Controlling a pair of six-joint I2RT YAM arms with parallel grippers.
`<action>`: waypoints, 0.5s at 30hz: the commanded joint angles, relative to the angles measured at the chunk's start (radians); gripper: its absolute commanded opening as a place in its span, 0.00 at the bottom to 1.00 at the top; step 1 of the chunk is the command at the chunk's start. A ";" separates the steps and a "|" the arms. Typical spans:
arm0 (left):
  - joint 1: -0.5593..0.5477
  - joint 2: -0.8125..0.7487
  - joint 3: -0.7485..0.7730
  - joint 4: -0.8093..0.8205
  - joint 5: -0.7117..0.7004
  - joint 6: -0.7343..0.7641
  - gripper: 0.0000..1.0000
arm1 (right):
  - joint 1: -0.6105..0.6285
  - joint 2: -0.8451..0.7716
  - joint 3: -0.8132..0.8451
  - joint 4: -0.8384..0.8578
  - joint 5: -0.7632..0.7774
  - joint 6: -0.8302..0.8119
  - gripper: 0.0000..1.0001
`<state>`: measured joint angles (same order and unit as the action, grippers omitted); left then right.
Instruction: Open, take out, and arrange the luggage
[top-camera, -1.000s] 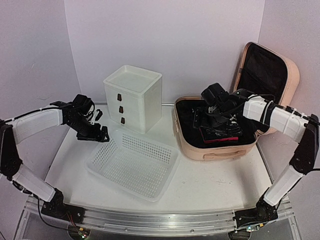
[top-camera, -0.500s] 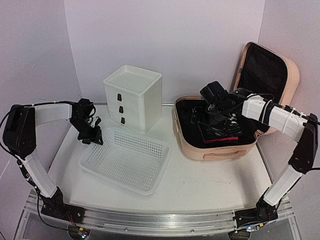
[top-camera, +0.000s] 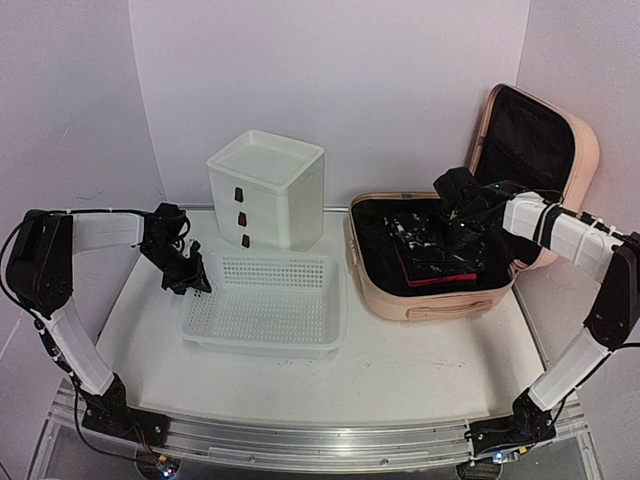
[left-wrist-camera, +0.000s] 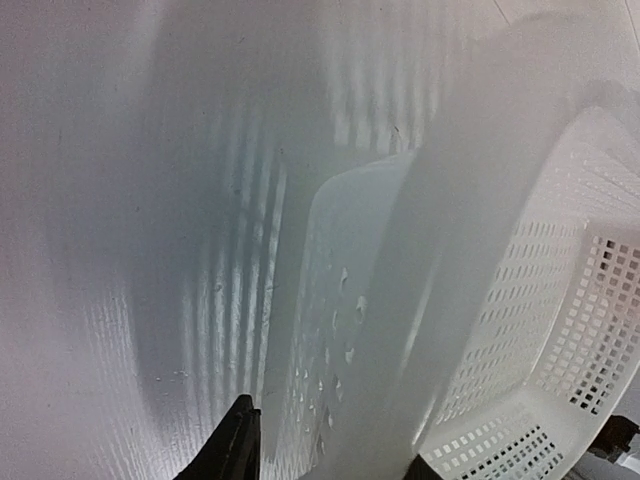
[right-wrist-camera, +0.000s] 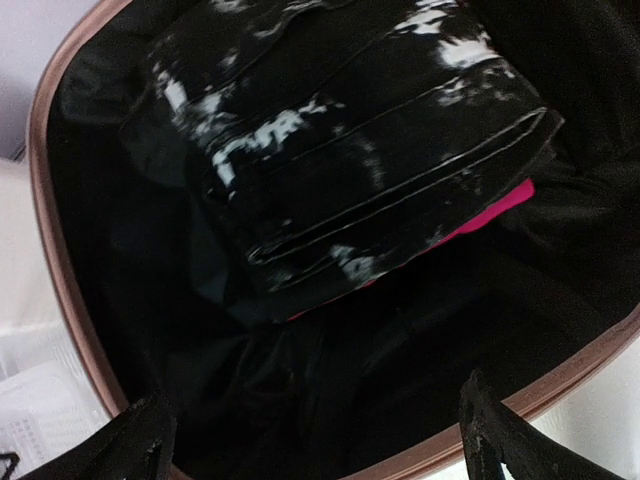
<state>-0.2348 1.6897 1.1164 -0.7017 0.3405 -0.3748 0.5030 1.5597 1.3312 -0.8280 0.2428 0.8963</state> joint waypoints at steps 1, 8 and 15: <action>0.000 0.019 0.036 0.034 0.093 -0.063 0.45 | -0.072 -0.016 -0.020 0.047 -0.032 0.115 0.98; 0.000 0.024 0.088 -0.197 0.110 0.115 0.78 | -0.213 0.042 -0.073 0.140 -0.269 0.245 0.98; 0.000 -0.013 0.194 -0.323 0.004 0.165 0.81 | -0.247 0.080 -0.188 0.394 -0.328 0.402 0.98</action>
<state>-0.2348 1.7199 1.2282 -0.9379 0.3958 -0.2508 0.2630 1.6051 1.1660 -0.6106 -0.0200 1.1790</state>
